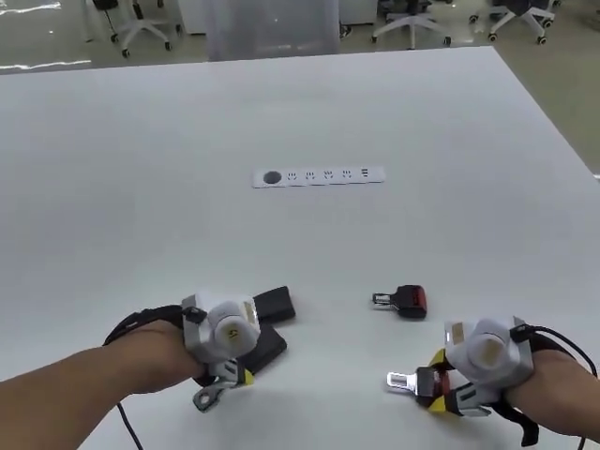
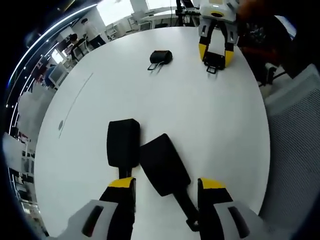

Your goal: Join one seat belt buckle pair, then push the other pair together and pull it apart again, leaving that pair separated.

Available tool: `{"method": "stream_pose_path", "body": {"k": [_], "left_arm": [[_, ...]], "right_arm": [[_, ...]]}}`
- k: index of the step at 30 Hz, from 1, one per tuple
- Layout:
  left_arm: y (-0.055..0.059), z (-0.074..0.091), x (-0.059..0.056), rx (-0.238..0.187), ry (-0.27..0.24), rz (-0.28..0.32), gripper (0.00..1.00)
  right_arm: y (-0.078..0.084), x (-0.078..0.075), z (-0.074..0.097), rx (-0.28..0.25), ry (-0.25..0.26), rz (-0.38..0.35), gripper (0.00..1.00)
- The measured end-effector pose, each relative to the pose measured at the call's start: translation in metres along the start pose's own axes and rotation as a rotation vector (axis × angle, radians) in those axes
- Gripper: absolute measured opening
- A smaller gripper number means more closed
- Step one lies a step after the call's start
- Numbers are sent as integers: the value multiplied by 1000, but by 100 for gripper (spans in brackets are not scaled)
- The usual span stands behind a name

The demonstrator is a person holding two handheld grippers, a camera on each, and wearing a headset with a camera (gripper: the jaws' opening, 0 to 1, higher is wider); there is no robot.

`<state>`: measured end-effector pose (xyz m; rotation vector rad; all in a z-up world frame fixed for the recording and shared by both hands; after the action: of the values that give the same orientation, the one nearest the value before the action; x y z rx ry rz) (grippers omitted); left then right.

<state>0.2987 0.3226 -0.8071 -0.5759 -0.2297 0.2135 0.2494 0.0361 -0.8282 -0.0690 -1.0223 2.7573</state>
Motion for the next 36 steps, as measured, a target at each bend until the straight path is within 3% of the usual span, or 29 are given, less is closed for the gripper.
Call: {"method": "stream_pose_path", "body": {"k": [4, 13, 20, 22, 27, 36], "left_arm": [[1, -2, -6, 3, 32, 9, 42], [0, -7, -7, 2, 45, 1, 41], [0, -9, -6, -9, 57, -29, 36], [2, -12, -6, -1, 65, -81, 34], [2, -14, -8, 1, 89, -142, 33], [4, -14, -8, -15, 102, -149, 32]], "right_arm": [[0, 0, 0, -3, -1, 0, 35], [0, 0, 1, -6, -3, -1, 35], [0, -1, 0, -6, -6, 1, 35], [0, -1, 0, -5, -6, 1, 35], [0, -1, 0, -4, -5, 0, 35], [0, -1, 0, -2, -3, 0, 35]]}}
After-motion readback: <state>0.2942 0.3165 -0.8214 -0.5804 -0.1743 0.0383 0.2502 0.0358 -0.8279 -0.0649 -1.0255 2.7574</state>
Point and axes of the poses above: the centre of the closed fingertips' face, and the gripper's own axes: z roughly backward along the fingers, x roughly to its left, y roughly out of its underside, the point moved 4 cm from there along z, roughly backward along the fingers, and after that the axes turned 13 degrees about -x, right-handed, at the moved point
